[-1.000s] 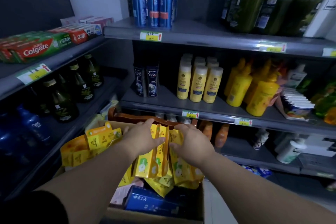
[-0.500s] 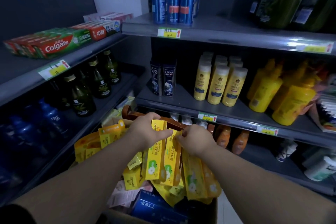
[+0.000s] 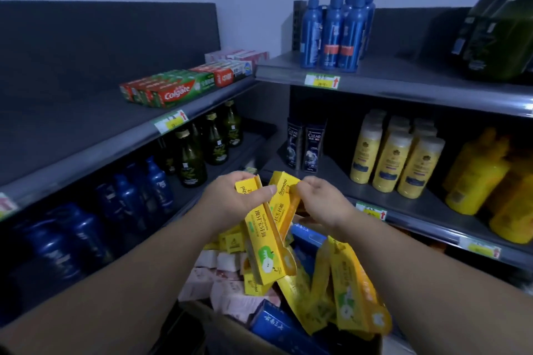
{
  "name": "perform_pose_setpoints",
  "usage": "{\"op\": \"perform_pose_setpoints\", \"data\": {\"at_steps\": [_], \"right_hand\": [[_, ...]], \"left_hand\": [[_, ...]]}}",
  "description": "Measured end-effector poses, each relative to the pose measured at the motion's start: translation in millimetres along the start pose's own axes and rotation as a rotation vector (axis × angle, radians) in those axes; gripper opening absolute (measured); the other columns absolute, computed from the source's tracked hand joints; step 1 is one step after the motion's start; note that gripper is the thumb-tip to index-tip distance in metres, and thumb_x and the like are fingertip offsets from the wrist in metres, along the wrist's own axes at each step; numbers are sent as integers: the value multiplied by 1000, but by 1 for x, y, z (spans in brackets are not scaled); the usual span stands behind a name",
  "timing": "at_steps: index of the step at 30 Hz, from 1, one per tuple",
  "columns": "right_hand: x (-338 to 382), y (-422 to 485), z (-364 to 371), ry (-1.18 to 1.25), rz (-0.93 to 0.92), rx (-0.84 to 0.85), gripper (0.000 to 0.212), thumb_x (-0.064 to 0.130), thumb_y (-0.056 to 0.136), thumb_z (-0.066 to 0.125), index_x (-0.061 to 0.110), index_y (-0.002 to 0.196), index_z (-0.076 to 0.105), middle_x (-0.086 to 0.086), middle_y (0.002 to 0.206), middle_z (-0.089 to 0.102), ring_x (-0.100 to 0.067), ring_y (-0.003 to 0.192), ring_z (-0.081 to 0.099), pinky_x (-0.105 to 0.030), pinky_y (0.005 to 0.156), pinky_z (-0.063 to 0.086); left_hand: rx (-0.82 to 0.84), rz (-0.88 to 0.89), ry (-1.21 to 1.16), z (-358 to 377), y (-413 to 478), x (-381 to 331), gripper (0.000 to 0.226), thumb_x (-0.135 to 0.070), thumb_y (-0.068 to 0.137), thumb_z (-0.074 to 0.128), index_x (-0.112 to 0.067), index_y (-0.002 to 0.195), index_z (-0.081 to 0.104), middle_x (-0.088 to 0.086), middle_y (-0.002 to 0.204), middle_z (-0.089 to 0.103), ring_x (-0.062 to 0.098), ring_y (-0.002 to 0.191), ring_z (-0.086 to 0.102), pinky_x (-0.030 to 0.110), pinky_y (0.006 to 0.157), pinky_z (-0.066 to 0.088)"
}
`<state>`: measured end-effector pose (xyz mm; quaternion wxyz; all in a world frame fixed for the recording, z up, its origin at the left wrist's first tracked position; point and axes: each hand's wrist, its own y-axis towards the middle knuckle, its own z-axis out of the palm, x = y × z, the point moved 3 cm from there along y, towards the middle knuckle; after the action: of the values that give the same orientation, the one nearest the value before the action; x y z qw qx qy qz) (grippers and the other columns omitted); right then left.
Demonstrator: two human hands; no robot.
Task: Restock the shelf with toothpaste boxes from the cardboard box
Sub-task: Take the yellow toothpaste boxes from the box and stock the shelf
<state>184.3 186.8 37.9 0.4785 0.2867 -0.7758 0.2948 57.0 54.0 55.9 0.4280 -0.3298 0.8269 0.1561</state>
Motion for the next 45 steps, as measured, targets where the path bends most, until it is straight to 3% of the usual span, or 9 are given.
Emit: {"op": "perform_pose_setpoints", "data": {"at_steps": [4, 9, 15, 18, 24, 27, 33, 41, 45], "right_hand": [[41, -21, 41, 208, 4, 250, 31, 29, 96, 37, 20, 72, 54, -8, 76, 64, -25, 76, 62, -41, 75, 50], [95, -47, 113, 218, -100, 425, 36, 44, 103, 34, 19, 105, 61, -1, 75, 65, -16, 72, 62, -29, 57, 49], [158, -107, 237, 90, -238, 579, 36, 39, 92, 55, 8, 112, 56, -7, 91, 69, -23, 88, 65, -44, 84, 53], [187, -149, 306, 35, -363, 619, 26, 30, 91, 61, 8, 104, 61, -11, 95, 73, -26, 88, 69, -48, 90, 53], [240, -249, 433, -145, -568, 781, 23, 34, 93, 62, 15, 107, 59, -7, 99, 72, -17, 80, 70, -40, 76, 57], [264, -299, 488, -235, -670, 835, 24, 37, 92, 62, 18, 108, 59, -1, 96, 73, -15, 81, 71, -35, 73, 57], [308, -383, 580, -317, -835, 909, 19, 36, 90, 63, 21, 100, 57, 5, 76, 64, -11, 60, 56, -21, 52, 44], [361, -445, 665, -415, -1028, 1048, 20, 40, 89, 64, 26, 101, 59, -1, 91, 71, -25, 85, 70, -43, 77, 57], [384, -461, 705, -410, -1088, 1153, 18, 40, 88, 64, 36, 104, 58, 1, 92, 73, -24, 85, 72, -49, 82, 58]], "left_hand": [[-46, 5, -33, -43, -28, 8, 58, -68, 66, 69, -33, 112, 65, -9, 97, 71, 8, 91, 66, 33, 82, 55], [-144, -14, -160, -118, -86, 35, 39, -56, 78, 67, -29, 106, 67, -9, 85, 74, 5, 77, 70, 26, 70, 53], [-355, -121, -217, -226, -190, 99, 60, -71, 64, 66, -34, 111, 61, -8, 92, 73, 14, 84, 70, 40, 77, 59], [-483, -156, -238, -276, -257, 130, 45, -61, 74, 69, -32, 107, 60, -7, 88, 73, 14, 81, 70, 37, 70, 59], [-691, -211, -97, -366, -400, 186, 27, -50, 77, 72, -27, 89, 62, -4, 83, 70, 16, 75, 67, 39, 65, 58], [-809, -231, -35, -401, -471, 203, 17, -42, 83, 70, -28, 87, 61, -5, 80, 68, 11, 71, 64, 29, 58, 52], [-995, -299, 64, -454, -596, 234, 5, -43, 88, 61, -40, 92, 59, 0, 96, 66, 19, 86, 66, 47, 80, 55], [-1259, -357, 24, -503, -688, 247, 16, -28, 94, 57, -35, 80, 59, 9, 94, 66, 24, 79, 69, 49, 66, 59], [-1361, -381, 105, -531, -713, 254, 15, -28, 95, 56, -35, 82, 57, 4, 91, 67, 22, 80, 69, 51, 73, 58]]}}
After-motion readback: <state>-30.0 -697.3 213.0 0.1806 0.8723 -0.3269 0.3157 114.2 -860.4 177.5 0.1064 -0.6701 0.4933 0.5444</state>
